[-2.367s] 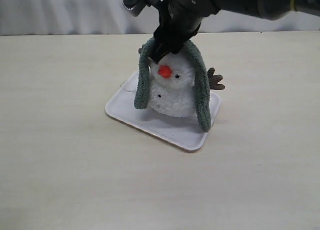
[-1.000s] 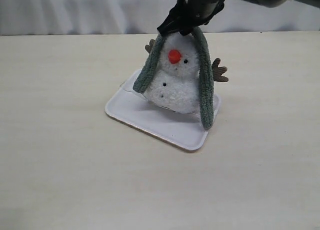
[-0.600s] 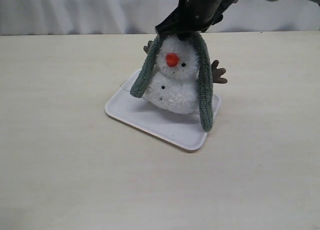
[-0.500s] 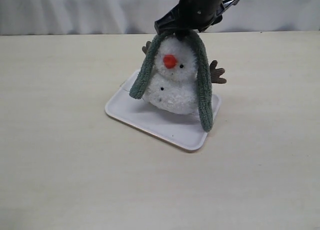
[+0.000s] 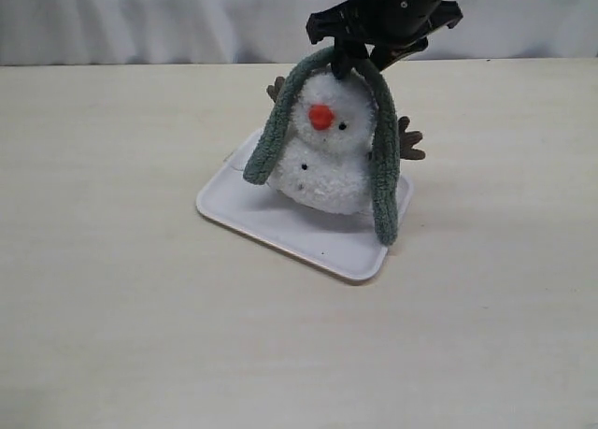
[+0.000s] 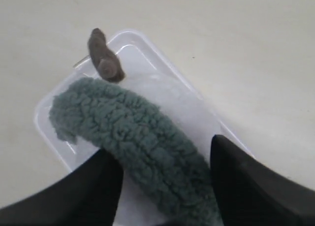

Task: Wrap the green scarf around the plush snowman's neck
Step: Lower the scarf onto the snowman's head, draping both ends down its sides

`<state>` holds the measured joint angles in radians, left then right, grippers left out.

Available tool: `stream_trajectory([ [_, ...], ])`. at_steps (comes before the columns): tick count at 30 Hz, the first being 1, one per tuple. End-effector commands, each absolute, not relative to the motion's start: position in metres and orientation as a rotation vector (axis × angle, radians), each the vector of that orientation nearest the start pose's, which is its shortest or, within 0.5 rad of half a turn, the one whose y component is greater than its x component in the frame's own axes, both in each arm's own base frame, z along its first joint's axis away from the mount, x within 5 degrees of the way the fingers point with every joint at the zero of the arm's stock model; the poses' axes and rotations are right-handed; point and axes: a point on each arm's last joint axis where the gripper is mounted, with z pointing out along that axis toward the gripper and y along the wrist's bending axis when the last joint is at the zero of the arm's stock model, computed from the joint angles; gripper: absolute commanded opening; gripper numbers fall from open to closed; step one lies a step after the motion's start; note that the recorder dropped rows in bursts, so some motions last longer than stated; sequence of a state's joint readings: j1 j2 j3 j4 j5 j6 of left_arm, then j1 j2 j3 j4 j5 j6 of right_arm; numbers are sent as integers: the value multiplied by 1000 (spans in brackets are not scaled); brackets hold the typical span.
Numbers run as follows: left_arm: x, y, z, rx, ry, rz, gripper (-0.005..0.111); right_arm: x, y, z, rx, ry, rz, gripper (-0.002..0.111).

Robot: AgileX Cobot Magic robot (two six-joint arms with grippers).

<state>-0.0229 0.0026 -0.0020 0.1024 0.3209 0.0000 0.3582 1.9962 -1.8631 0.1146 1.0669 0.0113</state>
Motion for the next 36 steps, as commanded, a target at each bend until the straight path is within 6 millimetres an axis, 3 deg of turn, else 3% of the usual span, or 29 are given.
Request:
stream_trajectory([
  [1,54,2,185,84,1790,86,0,412,165,296,-485,2656,332,52],
  [5,54,2,185,84,1790,86,0,413,161,296,-459,2662,373,52],
  [10,54,2,185,84,1790,86,0,422,146,297,-429,2629,297,53],
  [18,54,2,185,84,1790,86,0,429,148,301,-399,2535,310,74],
  [31,54,2,185,84,1790,86,0,412,144,296,-454,2724,302,73],
  [36,54,2,185,84,1790,86,0,409,145,303,-446,2703,330,73],
])
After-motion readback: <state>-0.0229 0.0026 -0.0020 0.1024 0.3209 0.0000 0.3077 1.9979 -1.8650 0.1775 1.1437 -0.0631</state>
